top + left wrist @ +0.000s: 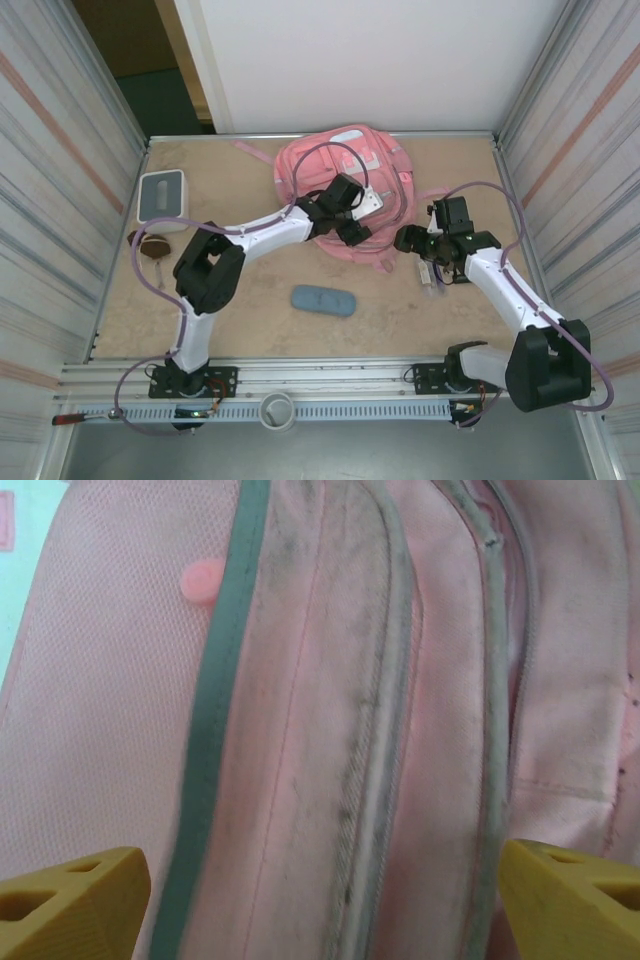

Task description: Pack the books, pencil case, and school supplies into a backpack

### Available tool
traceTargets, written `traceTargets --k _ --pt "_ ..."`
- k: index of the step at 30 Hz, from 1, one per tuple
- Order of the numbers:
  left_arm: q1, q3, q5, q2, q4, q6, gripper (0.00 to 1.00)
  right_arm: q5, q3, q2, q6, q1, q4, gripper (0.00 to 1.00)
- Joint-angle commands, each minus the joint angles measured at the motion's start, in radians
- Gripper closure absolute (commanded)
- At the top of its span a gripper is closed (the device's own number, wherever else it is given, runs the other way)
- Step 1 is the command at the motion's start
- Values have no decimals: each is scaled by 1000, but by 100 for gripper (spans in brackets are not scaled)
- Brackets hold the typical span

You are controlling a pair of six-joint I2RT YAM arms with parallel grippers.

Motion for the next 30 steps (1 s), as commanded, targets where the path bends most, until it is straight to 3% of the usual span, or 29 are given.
traceTargets --k 1,5,8,18,20,25,30 --pt "0 74 25 39 -54 46 8 13 13 21 13 2 -24 22" --pt "0 132 10 113 -80 67 7 30 36 63 -9 0 -26 21" --pt "7 154 -22 130 -78 77 13 38 56 100 -23 -7 -18 21" --pt "38 111 57 21 -49 66 82 73 71 122 -44 -19 11 21" --pt "52 94 72 0 -33 54 91 78 62 104 -47 -17 9 21" --pt "114 82 165 -70 -36 -42 100 150 80 82 -54 8 -73 21" --pt "195 52 336 -140 13 -175 100 185 86 91 -104 207 -52 17"
